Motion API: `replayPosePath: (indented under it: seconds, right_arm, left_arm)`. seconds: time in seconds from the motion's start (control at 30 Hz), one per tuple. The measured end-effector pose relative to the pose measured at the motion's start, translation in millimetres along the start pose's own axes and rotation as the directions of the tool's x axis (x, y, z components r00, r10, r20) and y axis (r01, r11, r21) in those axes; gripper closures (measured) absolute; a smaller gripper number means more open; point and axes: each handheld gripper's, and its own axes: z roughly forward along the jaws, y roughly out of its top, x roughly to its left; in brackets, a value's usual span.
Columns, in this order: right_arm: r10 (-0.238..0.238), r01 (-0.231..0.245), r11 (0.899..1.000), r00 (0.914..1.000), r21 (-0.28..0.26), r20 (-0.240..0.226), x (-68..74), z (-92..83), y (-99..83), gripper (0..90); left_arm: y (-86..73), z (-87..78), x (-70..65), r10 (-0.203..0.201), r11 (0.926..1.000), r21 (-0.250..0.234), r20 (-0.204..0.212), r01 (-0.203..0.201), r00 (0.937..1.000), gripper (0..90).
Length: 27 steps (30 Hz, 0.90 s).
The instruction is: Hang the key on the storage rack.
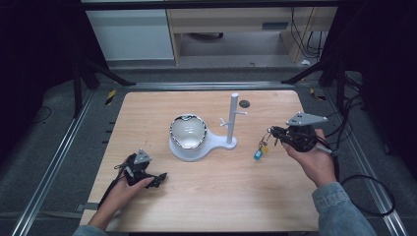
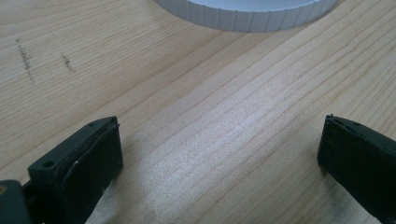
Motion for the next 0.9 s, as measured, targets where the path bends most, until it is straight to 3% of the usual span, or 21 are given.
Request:
replayPosePath:
  seconds: [0.57, 0.9]
  right_arm:
    - [-0.055, 0.055, 0.997, 0.9985, -0.063, -0.003, 6.4, -12.1, 40.3, 82.4]
    - [-0.084, 0.083, 0.993, 0.9964, -0.082, -0.005, 12.2, -12.4, 55.0, 82.4]
  left_arm:
    - [0.0, 0.0, 0.0, 0.000, 1.0000, 0.000, 0.000, 0.000, 1.0000, 0.0]
    - [0.0, 0.0, 0.0, 0.000, 1.0000, 0.000, 0.000, 0.000, 1.0000, 0.0]
